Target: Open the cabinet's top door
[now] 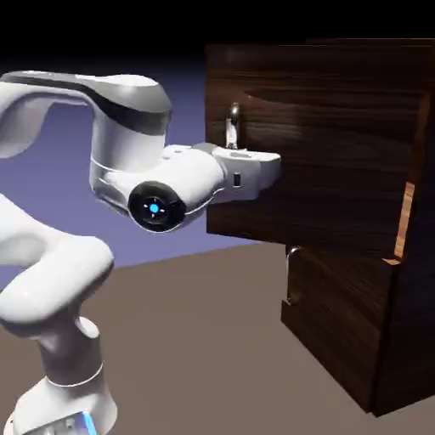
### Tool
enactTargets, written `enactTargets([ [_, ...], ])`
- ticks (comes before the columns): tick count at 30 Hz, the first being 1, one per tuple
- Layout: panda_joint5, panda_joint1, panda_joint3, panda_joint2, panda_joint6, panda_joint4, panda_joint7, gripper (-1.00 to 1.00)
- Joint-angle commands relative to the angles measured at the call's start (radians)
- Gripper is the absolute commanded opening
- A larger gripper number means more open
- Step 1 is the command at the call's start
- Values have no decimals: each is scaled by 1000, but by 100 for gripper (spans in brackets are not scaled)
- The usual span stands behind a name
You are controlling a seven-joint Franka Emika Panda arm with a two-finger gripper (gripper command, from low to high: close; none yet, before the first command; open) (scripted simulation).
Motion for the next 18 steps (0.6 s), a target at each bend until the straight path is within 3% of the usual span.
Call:
enactTargets([
  [1,-31,8,-32,36,-40,28,-14,-100],
  [18,-294,172,-387,653,-682,590,-263,-100],
])
